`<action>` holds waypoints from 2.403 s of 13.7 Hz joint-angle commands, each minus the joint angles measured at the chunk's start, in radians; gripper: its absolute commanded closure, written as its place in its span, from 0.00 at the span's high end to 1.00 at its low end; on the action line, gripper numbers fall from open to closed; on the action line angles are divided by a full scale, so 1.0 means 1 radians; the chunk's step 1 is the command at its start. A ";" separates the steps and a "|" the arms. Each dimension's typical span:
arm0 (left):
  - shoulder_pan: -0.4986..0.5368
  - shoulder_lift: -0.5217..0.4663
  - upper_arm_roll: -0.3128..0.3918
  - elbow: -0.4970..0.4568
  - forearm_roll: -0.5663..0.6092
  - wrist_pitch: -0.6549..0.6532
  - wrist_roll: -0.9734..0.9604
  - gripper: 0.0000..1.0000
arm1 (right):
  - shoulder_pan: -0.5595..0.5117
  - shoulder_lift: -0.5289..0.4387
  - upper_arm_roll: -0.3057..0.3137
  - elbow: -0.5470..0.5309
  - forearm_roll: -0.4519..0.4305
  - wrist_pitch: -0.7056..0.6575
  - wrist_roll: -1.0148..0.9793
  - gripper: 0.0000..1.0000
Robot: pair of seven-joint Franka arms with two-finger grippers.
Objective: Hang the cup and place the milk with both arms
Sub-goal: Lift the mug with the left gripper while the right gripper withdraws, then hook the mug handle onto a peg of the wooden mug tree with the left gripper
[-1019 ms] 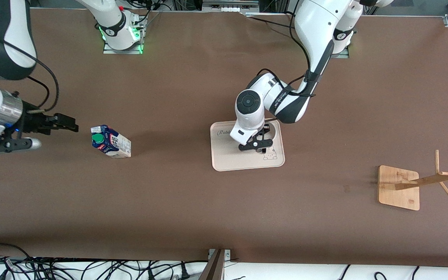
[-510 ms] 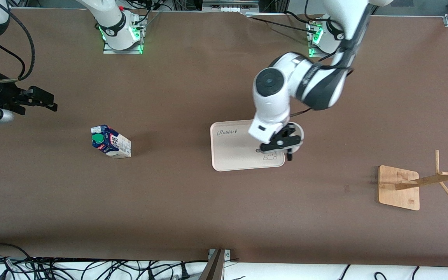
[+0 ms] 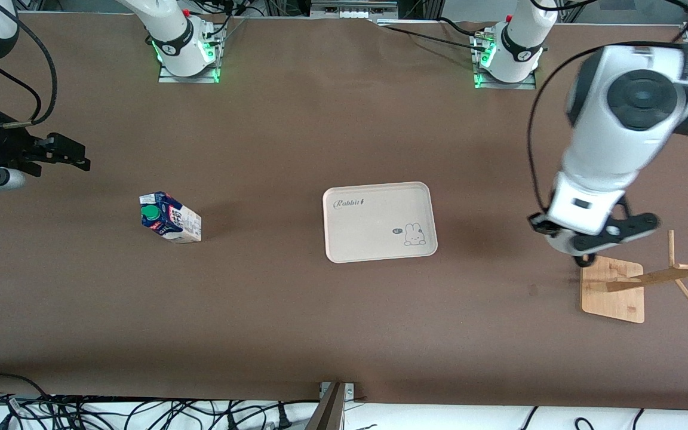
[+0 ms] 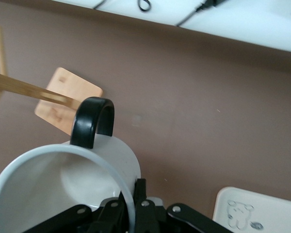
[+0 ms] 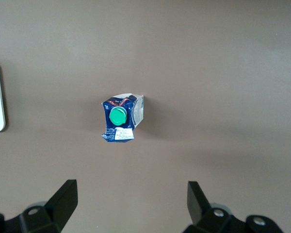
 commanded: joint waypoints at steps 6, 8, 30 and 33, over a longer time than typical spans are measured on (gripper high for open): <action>0.223 -0.009 -0.016 0.033 -0.176 -0.022 0.234 0.00 | -0.218 -0.039 0.234 -0.048 -0.069 0.015 -0.015 1.00; 0.247 -0.009 -0.013 0.033 -0.196 -0.020 0.291 0.00 | -0.224 -0.039 0.242 -0.043 -0.074 0.014 -0.015 1.00; 0.393 0.018 -0.019 0.053 -0.369 -0.020 0.586 1.00 | -0.225 -0.025 0.216 0.012 -0.094 -0.006 -0.012 1.00; 0.392 0.003 -0.028 0.053 -0.354 -0.099 0.594 1.00 | -0.224 -0.027 0.216 0.012 -0.091 -0.009 -0.012 1.00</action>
